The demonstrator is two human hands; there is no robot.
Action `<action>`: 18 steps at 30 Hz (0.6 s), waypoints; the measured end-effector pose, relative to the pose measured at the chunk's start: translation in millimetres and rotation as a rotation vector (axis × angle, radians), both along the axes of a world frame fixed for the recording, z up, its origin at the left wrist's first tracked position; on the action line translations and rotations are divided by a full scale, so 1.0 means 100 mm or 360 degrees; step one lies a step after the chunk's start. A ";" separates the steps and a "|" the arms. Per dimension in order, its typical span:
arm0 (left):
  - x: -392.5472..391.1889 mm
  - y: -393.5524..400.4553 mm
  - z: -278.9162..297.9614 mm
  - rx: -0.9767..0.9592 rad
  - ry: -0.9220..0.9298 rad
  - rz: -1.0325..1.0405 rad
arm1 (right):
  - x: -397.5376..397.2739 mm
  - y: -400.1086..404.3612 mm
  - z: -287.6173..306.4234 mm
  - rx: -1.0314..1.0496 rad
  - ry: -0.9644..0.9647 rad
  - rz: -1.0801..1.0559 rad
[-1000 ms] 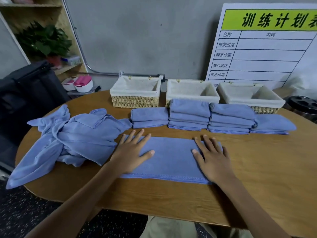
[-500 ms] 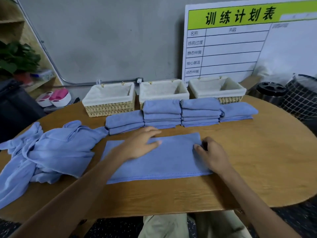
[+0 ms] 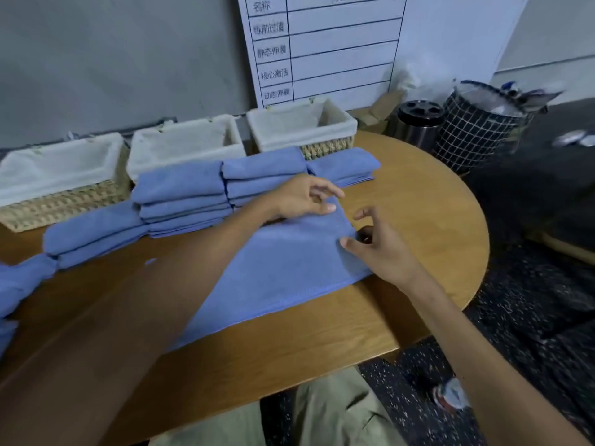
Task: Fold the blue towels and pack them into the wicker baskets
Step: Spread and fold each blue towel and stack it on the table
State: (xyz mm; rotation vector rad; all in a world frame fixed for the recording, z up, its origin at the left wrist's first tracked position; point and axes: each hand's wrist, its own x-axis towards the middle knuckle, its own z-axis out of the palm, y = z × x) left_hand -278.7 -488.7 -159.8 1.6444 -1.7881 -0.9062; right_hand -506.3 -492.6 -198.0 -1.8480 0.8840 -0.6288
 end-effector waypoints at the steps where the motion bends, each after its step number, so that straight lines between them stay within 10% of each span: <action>1: 0.00 -0.01 -0.03 -0.0047 0.0026 0.0003 | -0.04 0.01 -0.01 0.0025 -0.0017 0.0007; 18: 0.78 1.41 0.50 -0.0121 0.1181 0.0426 | 0.91 1.20 0.59 -0.0746 -0.0359 -0.0043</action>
